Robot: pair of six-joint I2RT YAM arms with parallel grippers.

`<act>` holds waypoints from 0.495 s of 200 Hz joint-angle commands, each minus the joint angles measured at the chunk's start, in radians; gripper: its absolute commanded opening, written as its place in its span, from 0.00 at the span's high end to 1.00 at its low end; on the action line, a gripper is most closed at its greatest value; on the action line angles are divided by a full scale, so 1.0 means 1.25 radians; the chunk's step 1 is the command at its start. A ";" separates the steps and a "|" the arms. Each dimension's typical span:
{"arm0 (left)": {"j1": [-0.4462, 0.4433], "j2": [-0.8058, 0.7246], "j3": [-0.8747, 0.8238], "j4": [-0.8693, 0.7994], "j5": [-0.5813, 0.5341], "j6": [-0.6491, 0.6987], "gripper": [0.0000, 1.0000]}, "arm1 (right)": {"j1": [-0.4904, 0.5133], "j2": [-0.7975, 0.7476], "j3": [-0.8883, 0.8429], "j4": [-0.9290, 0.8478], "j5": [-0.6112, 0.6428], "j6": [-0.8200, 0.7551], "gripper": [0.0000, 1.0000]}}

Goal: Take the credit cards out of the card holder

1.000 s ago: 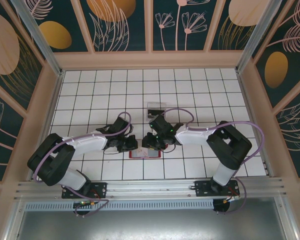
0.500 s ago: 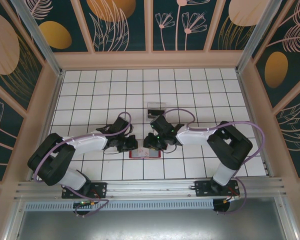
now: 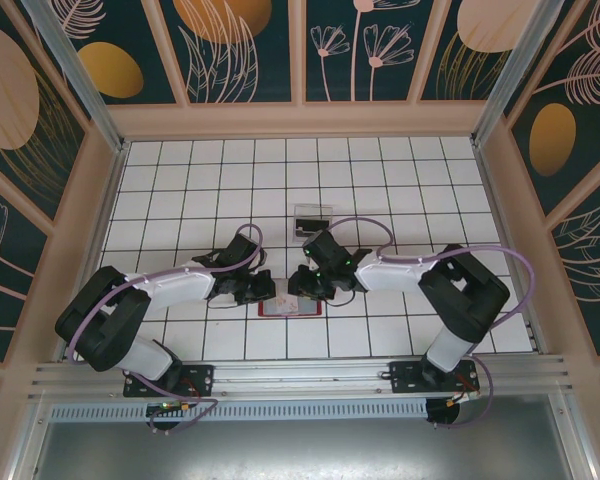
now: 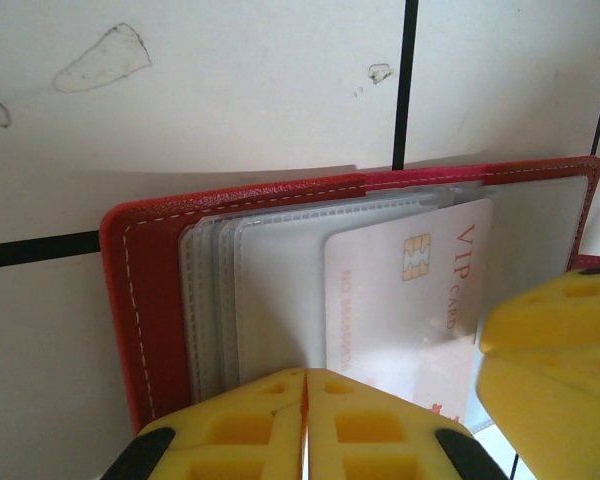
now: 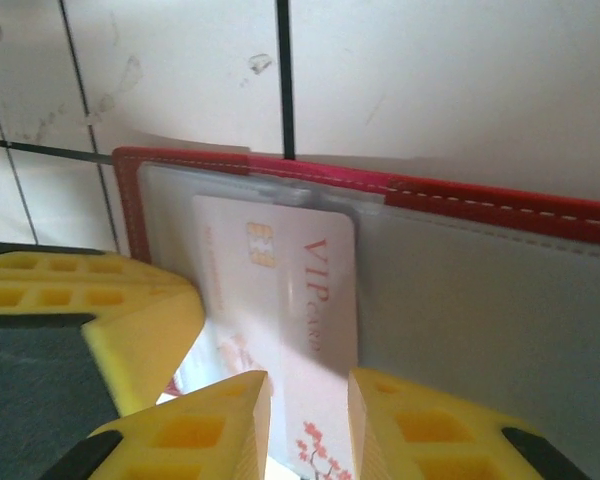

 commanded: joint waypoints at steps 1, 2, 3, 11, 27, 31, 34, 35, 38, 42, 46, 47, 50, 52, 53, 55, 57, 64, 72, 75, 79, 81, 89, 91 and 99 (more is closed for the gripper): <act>-0.002 0.029 -0.012 -0.056 -0.039 0.014 0.90 | -0.005 0.020 -0.010 0.019 -0.007 -0.006 0.73; -0.002 0.029 -0.012 -0.056 -0.039 0.014 0.90 | -0.005 0.020 -0.010 0.019 -0.007 -0.006 0.73; -0.002 0.029 -0.012 -0.056 -0.039 0.014 0.90 | -0.004 0.020 -0.010 0.019 -0.007 -0.006 0.73; -0.002 0.028 -0.013 -0.056 -0.038 0.014 0.91 | -0.004 0.023 -0.011 0.019 -0.007 -0.006 0.73; -0.003 0.026 -0.013 -0.056 -0.039 0.013 0.91 | -0.005 0.022 -0.015 0.016 -0.001 -0.005 0.73; -0.003 0.027 -0.013 -0.056 -0.039 0.012 0.90 | -0.004 0.022 -0.015 0.013 0.002 -0.006 0.73; -0.003 0.026 -0.014 -0.056 -0.039 0.013 0.90 | -0.004 0.021 -0.015 0.010 0.005 -0.005 0.73; -0.003 0.027 -0.014 -0.056 -0.039 0.012 0.91 | -0.005 0.020 -0.015 0.009 0.006 -0.006 0.73; -0.004 0.027 -0.013 -0.057 -0.039 0.013 0.90 | -0.005 0.019 -0.015 0.006 0.009 -0.006 0.73; -0.003 0.026 -0.013 -0.057 -0.039 0.012 0.91 | -0.005 0.017 -0.016 0.005 0.012 -0.005 0.73; -0.003 0.026 -0.013 -0.057 -0.039 0.013 0.90 | -0.005 0.014 -0.018 0.004 0.017 -0.005 0.73; -0.003 0.026 -0.012 -0.057 -0.039 0.013 0.90 | -0.005 0.014 -0.018 0.004 0.017 -0.005 0.73; -0.003 0.026 -0.013 -0.058 -0.039 0.013 0.91 | -0.005 0.010 -0.019 0.004 0.019 -0.004 0.73; -0.003 0.026 -0.012 -0.058 -0.039 0.013 0.91 | -0.004 0.009 -0.020 0.004 0.019 -0.003 0.73; -0.003 0.026 -0.012 -0.058 -0.039 0.013 0.91 | -0.004 0.008 -0.021 0.004 0.020 -0.003 0.73; -0.003 0.025 -0.012 -0.058 -0.039 0.013 0.90 | -0.004 0.006 -0.021 0.005 0.020 -0.004 0.73; -0.003 0.025 -0.012 -0.058 -0.039 0.013 0.91 | -0.006 0.005 -0.021 0.005 0.020 -0.004 0.73; -0.002 0.026 -0.012 -0.058 -0.039 0.013 0.91 | -0.005 0.000 -0.023 0.005 0.020 -0.004 0.73; -0.003 0.024 -0.012 -0.059 -0.039 0.012 0.90 | -0.005 -0.003 -0.022 0.005 0.020 -0.004 0.73; -0.003 0.024 -0.012 -0.059 -0.040 0.013 0.90 | -0.006 -0.006 -0.023 0.006 0.019 -0.004 0.73; -0.003 0.024 -0.012 -0.060 -0.040 0.013 0.91 | -0.005 -0.008 -0.024 0.009 0.018 -0.004 0.73; -0.003 0.024 -0.012 -0.061 -0.040 0.013 0.91 | -0.006 -0.010 -0.024 0.011 0.016 -0.003 0.73; -0.003 0.024 -0.011 -0.061 -0.040 0.013 0.91 | -0.005 -0.016 -0.027 0.022 0.010 -0.002 0.73; -0.003 0.024 -0.011 -0.061 -0.040 0.013 0.91 | -0.006 -0.017 -0.029 0.024 0.008 -0.003 0.73; -0.003 0.024 -0.012 -0.061 -0.041 0.013 0.91 | -0.006 -0.021 -0.029 0.028 0.005 -0.002 0.73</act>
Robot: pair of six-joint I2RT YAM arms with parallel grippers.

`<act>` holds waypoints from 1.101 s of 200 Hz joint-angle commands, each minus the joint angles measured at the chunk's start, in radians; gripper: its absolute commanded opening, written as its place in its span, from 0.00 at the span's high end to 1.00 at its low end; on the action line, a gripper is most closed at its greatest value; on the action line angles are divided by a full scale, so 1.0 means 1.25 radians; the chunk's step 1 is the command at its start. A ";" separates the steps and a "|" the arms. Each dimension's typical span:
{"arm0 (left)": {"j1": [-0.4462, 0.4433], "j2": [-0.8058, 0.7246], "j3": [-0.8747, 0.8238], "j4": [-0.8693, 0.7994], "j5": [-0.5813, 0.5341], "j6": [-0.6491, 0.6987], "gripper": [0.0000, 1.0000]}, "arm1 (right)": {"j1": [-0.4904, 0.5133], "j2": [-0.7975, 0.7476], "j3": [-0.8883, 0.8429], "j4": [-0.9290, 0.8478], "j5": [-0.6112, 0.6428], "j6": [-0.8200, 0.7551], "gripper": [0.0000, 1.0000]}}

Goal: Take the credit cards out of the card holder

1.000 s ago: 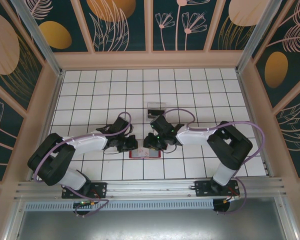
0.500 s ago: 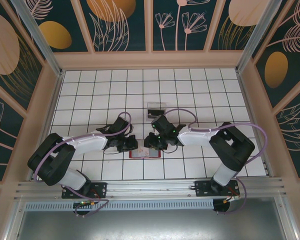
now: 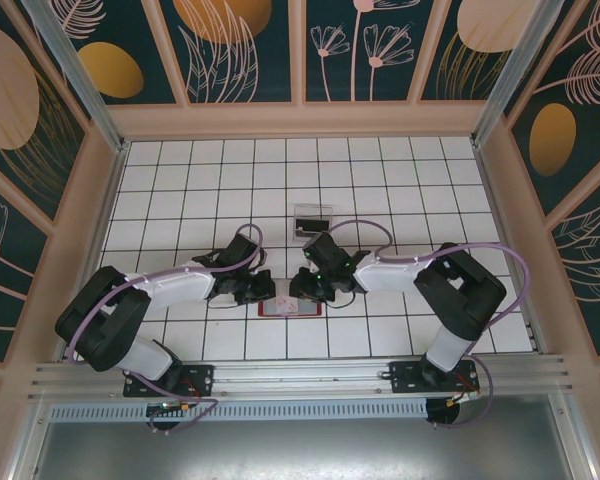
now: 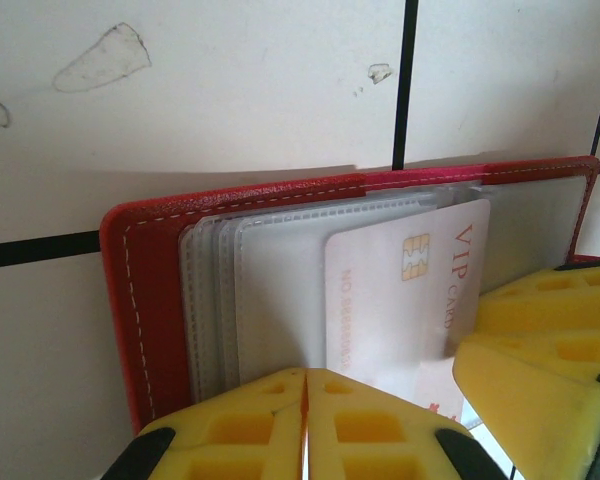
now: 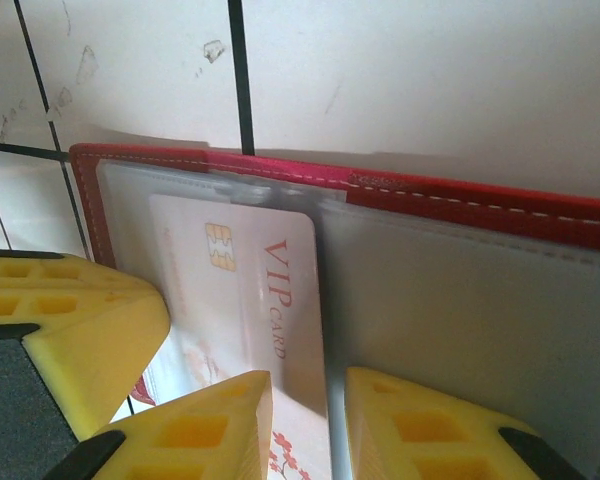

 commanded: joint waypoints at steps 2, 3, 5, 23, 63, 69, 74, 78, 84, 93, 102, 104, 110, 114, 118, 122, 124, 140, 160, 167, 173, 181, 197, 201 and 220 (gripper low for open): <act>-0.002 0.023 -0.012 -0.061 -0.040 0.013 0.90 | -0.006 -0.032 -0.015 0.016 0.004 -0.002 0.73; -0.003 0.024 -0.012 -0.061 -0.040 0.012 0.90 | -0.006 -0.032 -0.015 0.016 0.004 -0.002 0.73; -0.003 0.023 -0.012 -0.061 -0.040 0.012 0.90 | -0.006 -0.033 -0.016 0.017 0.005 -0.004 0.73; -0.003 0.022 -0.012 -0.061 -0.040 0.010 0.90 | -0.006 -0.030 -0.015 0.012 0.010 -0.005 0.73; -0.003 0.020 -0.011 -0.063 -0.040 0.011 0.91 | -0.006 0.002 -0.025 0.038 -0.006 0.000 0.74; -0.003 0.019 -0.012 -0.064 -0.041 0.012 0.91 | -0.007 0.003 -0.027 0.044 -0.009 0.001 0.75; -0.003 0.019 -0.012 -0.064 -0.041 0.011 0.91 | -0.006 0.005 -0.030 0.051 -0.013 0.000 0.75; -0.003 0.019 -0.012 -0.064 -0.042 0.010 0.91 | -0.007 0.006 -0.031 0.056 -0.017 0.000 0.75; -0.002 0.019 -0.012 -0.064 -0.042 0.010 0.91 | -0.007 0.008 -0.034 0.064 -0.022 0.000 0.76; -0.003 0.019 -0.011 -0.064 -0.041 0.011 0.91 | -0.007 0.011 -0.037 0.076 -0.031 0.002 0.76; -0.003 0.018 -0.011 -0.066 -0.042 0.009 0.91 | -0.008 0.011 -0.043 0.091 -0.040 0.005 0.77; -0.003 0.019 -0.011 -0.066 -0.042 0.010 0.91 | -0.008 0.011 -0.044 0.094 -0.041 0.006 0.77; -0.003 0.016 -0.010 -0.066 -0.042 0.009 0.91 | -0.008 0.010 -0.049 0.104 -0.046 0.009 0.77; -0.003 0.017 -0.011 -0.066 -0.041 0.008 0.91 | -0.008 0.009 -0.052 0.110 -0.048 0.011 0.77; -0.002 0.017 -0.010 -0.066 -0.041 0.008 0.91 | -0.008 0.008 -0.055 0.114 -0.050 0.011 0.77; -0.003 0.017 -0.009 -0.066 -0.041 0.008 0.91 | -0.010 0.007 -0.058 0.119 -0.052 0.013 0.78; -0.003 0.017 -0.009 -0.067 -0.040 0.008 0.90 | -0.010 0.007 -0.060 0.120 -0.053 0.013 0.78; -0.003 0.015 -0.009 -0.067 -0.041 0.008 0.91 | -0.013 0.008 -0.068 0.129 -0.057 0.016 0.80; -0.002 0.013 -0.009 -0.069 -0.042 0.008 0.91 | -0.016 0.006 -0.074 0.131 -0.058 0.017 0.84; -0.003 0.013 -0.008 -0.069 -0.041 0.008 0.91 | -0.016 0.004 -0.075 0.129 -0.058 0.017 0.85; -0.004 0.013 -0.008 -0.070 -0.042 0.008 0.91 | -0.015 0.003 -0.076 0.127 -0.057 0.017 0.86; -0.002 0.011 -0.008 -0.070 -0.043 0.008 0.90 | -0.016 0.000 -0.078 0.125 -0.055 0.018 0.88; -0.002 0.011 -0.008 -0.072 -0.044 0.009 0.90 | -0.017 -0.009 -0.080 0.111 -0.048 0.016 0.91; -0.003 0.011 -0.008 -0.072 -0.044 0.008 0.90 | -0.018 -0.012 -0.081 0.110 -0.046 0.015 0.91; -0.002 0.010 -0.007 -0.074 -0.045 0.010 0.91 | -0.020 -0.026 -0.088 0.096 -0.039 0.014 0.92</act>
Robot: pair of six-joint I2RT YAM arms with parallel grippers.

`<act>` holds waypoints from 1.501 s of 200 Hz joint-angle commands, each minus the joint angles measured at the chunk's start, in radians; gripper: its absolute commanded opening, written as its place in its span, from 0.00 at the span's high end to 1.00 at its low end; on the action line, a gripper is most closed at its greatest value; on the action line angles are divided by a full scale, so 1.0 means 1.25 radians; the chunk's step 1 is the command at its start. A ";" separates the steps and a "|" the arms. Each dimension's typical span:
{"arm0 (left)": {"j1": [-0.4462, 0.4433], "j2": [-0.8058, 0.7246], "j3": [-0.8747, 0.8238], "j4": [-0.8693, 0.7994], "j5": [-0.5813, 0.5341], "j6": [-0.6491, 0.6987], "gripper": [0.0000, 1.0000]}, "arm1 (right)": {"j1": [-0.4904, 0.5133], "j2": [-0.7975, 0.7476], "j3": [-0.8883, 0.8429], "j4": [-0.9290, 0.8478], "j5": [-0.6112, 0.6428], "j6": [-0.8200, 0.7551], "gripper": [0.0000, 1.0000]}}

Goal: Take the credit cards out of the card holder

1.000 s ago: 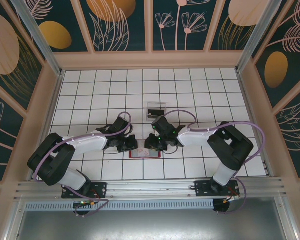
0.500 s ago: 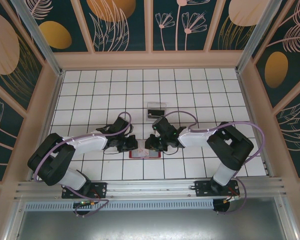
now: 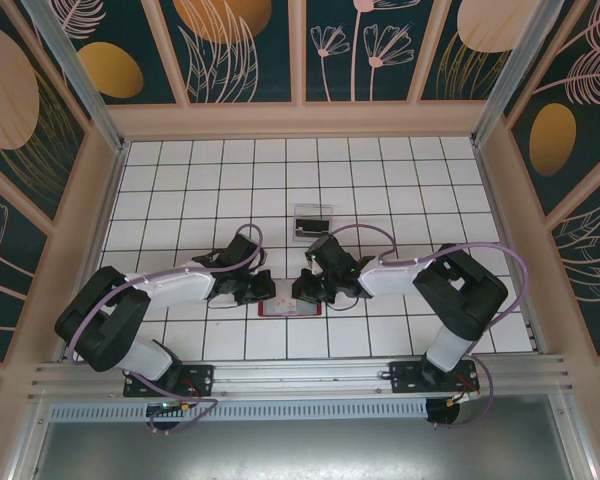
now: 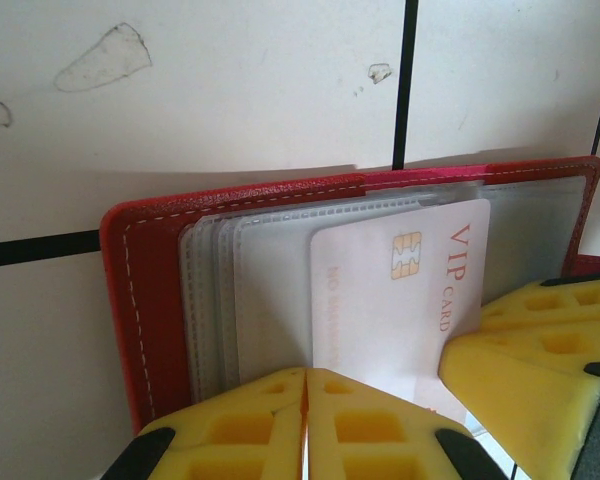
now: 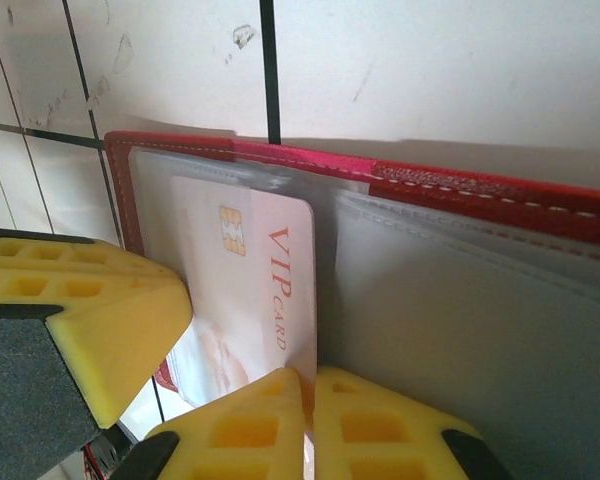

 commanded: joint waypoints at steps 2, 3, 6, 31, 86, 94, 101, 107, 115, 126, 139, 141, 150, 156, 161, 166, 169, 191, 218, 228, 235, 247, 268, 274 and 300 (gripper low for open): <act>-0.002 0.011 -0.007 -0.073 -0.043 0.010 0.91 | -0.006 -0.022 -0.025 -0.028 0.016 -0.001 0.92; -0.003 0.011 -0.007 -0.074 -0.043 0.010 0.91 | -0.007 -0.023 -0.025 -0.028 0.016 -0.002 0.92; -0.003 0.010 -0.006 -0.074 -0.044 0.010 0.90 | -0.006 -0.025 -0.026 -0.030 0.017 -0.002 0.92; -0.003 0.009 -0.004 -0.080 -0.045 0.013 0.90 | -0.012 -0.045 -0.040 -0.043 0.023 -0.002 0.93; -0.003 0.002 -0.001 -0.088 -0.048 0.014 0.91 | -0.023 -0.097 -0.054 -0.082 0.038 -0.009 0.94; -0.003 0.000 0.000 -0.089 -0.049 0.015 0.91 | -0.024 -0.108 -0.054 -0.088 0.041 -0.011 0.94; -0.004 -0.002 0.000 -0.090 -0.051 0.014 0.91 | -0.025 -0.116 -0.054 -0.095 0.045 -0.012 0.94; -0.003 -0.003 -0.001 -0.091 -0.051 0.014 0.91 | -0.026 -0.126 -0.053 -0.100 0.046 -0.012 0.94; -0.003 -0.004 0.000 -0.093 -0.052 0.015 0.91 | -0.027 -0.136 -0.053 -0.107 0.050 -0.014 0.94; -0.003 -0.005 0.000 -0.093 -0.051 0.013 0.90 | -0.030 -0.153 -0.052 -0.114 0.054 -0.015 0.95; -0.003 -0.007 0.002 -0.091 -0.047 0.012 0.90 | -0.032 -0.169 -0.050 -0.124 0.056 -0.017 0.95; -0.003 -0.008 0.003 -0.091 -0.046 0.012 0.90 | -0.032 -0.171 -0.049 -0.124 0.056 -0.018 0.96; -0.002 -0.010 0.005 -0.091 -0.044 0.013 0.90 | -0.033 -0.182 -0.046 -0.129 0.059 -0.019 0.97; -0.003 -0.012 0.006 -0.093 -0.044 0.014 0.90 | -0.032 -0.189 -0.044 -0.130 0.061 -0.020 0.96; -0.003 -0.014 0.007 -0.093 -0.043 0.014 0.90 | -0.033 -0.194 -0.042 -0.132 0.062 -0.021 0.97; -0.003 -0.016 0.008 -0.094 -0.043 0.014 0.90 | -0.034 -0.200 -0.038 -0.135 0.064 -0.023 0.97; -0.003 -0.016 0.010 -0.095 -0.042 0.014 0.90 | -0.034 -0.202 -0.037 -0.138 0.066 -0.025 0.97; -0.004 -0.023 0.015 -0.096 -0.042 0.014 0.89 | -0.038 -0.219 -0.017 -0.160 0.085 -0.043 0.97; -0.002 -0.030 0.019 -0.095 -0.044 0.013 0.86 | -0.046 -0.225 0.019 -0.205 0.121 -0.108 0.97; -0.002 -0.033 0.019 -0.095 -0.046 0.013 0.84 | -0.047 -0.221 0.041 -0.233 0.141 -0.154 0.97; -0.003 -0.035 0.020 -0.094 -0.049 0.012 0.83 | -0.047 -0.220 0.055 -0.249 0.154 -0.192 0.98; -0.003 -0.038 0.021 -0.094 -0.052 0.013 0.82 | -0.047 -0.221 0.074 -0.273 0.177 -0.262 0.99; -0.003 -0.043 0.024 -0.095 -0.055 0.014 0.81 | -0.051 -0.208 0.126 -0.356 0.237 -0.408 1.00; -0.003 -0.044 0.023 -0.095 -0.056 0.014 0.81 | -0.052 -0.202 0.142 -0.385 0.258 -0.449 1.00; -0.002 -0.047 0.022 -0.093 -0.058 0.014 0.80 | -0.070 -0.166 0.210 -0.487 0.306 -0.641 1.00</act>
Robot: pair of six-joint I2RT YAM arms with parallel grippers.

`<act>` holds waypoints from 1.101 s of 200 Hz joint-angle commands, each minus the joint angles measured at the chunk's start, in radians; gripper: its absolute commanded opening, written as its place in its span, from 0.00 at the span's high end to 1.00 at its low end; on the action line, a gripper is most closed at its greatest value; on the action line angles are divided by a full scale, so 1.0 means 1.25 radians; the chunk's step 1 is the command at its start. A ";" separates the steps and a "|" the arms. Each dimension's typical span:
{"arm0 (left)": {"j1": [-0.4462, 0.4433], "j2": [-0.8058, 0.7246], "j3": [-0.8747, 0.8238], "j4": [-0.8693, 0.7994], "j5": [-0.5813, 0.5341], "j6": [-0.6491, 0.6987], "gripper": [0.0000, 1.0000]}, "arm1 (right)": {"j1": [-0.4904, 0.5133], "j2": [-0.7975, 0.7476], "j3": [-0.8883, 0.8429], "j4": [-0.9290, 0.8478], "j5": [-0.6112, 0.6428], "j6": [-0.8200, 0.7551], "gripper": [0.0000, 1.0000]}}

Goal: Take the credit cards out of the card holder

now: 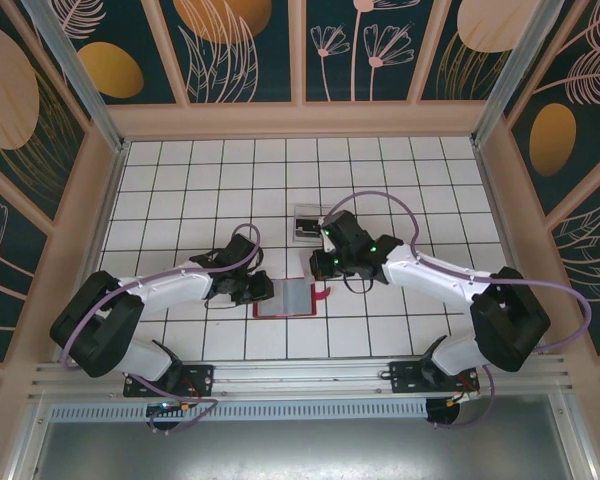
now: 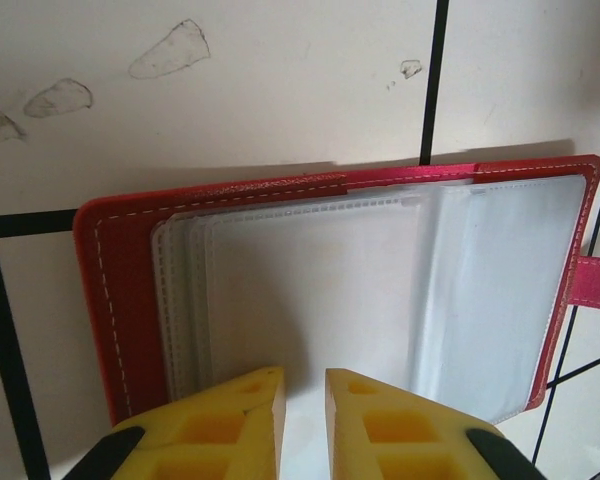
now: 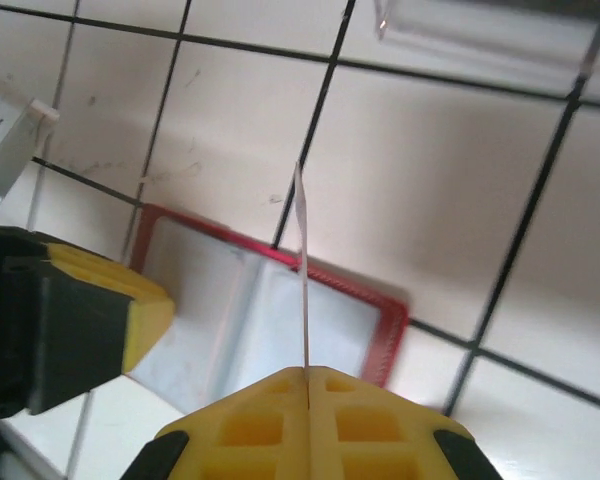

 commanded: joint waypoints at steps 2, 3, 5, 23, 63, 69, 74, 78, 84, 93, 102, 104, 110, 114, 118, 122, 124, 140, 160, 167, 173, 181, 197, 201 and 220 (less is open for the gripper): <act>-0.001 -0.015 0.012 -0.032 -0.023 0.014 0.80 | -0.019 0.034 0.064 -0.137 0.086 -0.257 1.00; -0.001 -0.015 0.013 -0.033 -0.023 0.014 0.80 | -0.019 0.035 0.065 -0.139 0.087 -0.264 1.00; -0.001 -0.014 0.012 -0.031 -0.024 0.015 0.80 | -0.019 0.037 0.068 -0.143 0.087 -0.286 1.00; -0.001 -0.013 0.015 -0.028 -0.022 0.015 0.79 | -0.019 0.046 0.093 -0.167 0.104 -0.442 1.00; -0.001 -0.003 0.024 -0.026 -0.020 0.022 0.78 | -0.032 0.068 0.152 -0.201 0.094 -0.774 1.00; -0.001 -0.002 0.026 -0.029 -0.021 0.024 0.78 | -0.036 0.074 0.165 -0.211 0.094 -0.809 1.00; -0.001 -0.001 0.028 -0.031 -0.022 0.025 0.78 | -0.042 0.080 0.176 -0.220 0.093 -0.837 1.00; -0.001 -0.002 0.028 -0.031 -0.023 0.024 0.78 | -0.046 0.084 0.185 -0.229 0.093 -0.857 1.00; -0.002 -0.004 0.029 -0.031 -0.024 0.024 0.78 | -0.053 0.092 0.197 -0.239 0.092 -0.883 1.00; -0.002 -0.005 0.031 -0.032 -0.024 0.024 0.78 | -0.067 0.107 0.218 -0.260 0.091 -0.918 1.00; 0.000 -0.006 0.033 -0.034 -0.026 0.024 0.78 | -0.082 0.127 0.249 -0.284 0.086 -0.952 1.00; -0.001 -0.006 0.034 -0.033 -0.026 0.024 0.78 | -0.084 0.129 0.253 -0.287 0.086 -0.955 1.00; -0.001 -0.007 0.034 -0.031 -0.028 0.026 0.78 | -0.095 0.143 0.276 -0.300 0.082 -0.977 1.00; -0.001 -0.006 0.034 -0.029 -0.029 0.027 0.78 | -0.101 0.151 0.289 -0.308 0.080 -0.990 1.00; -0.001 -0.007 0.033 -0.028 -0.031 0.029 0.77 | -0.104 0.157 0.297 -0.312 0.078 -0.999 1.00; 0.000 -0.007 0.032 -0.028 -0.034 0.030 0.77 | -0.109 0.163 0.308 -0.317 0.078 -1.014 1.00; 0.000 -0.007 0.033 -0.028 -0.035 0.031 0.77 | -0.112 0.167 0.313 -0.318 0.078 -1.020 1.00; -0.001 -0.004 0.038 -0.034 -0.037 0.032 0.76 | -0.129 0.200 0.364 -0.332 0.080 -1.070 1.00; -0.001 -0.005 0.041 -0.038 -0.040 0.032 0.75 | -0.152 0.245 0.433 -0.351 0.065 -1.111 1.00; -0.001 -0.006 0.043 -0.039 -0.043 0.032 0.75 | -0.157 0.262 0.455 -0.357 0.061 -1.126 1.00; -0.001 -0.007 0.045 -0.042 -0.046 0.031 0.75 | -0.161 0.277 0.476 -0.363 0.061 -1.134 1.00; -0.001 -0.008 0.046 -0.044 -0.047 0.030 0.75 | -0.165 0.295 0.503 -0.373 0.061 -1.146 1.00; -0.001 -0.012 0.044 -0.044 -0.050 0.024 0.75 | -0.172 0.332 0.557 -0.391 0.058 -1.164 1.00; -0.001 -0.013 0.044 -0.043 -0.051 0.023 0.75 | -0.173 0.340 0.571 -0.396 0.055 -1.169 1.00; -0.001 -0.017 0.041 -0.044 -0.054 0.019 0.75 | -0.177 0.383 0.630 -0.418 0.046 -1.188 1.00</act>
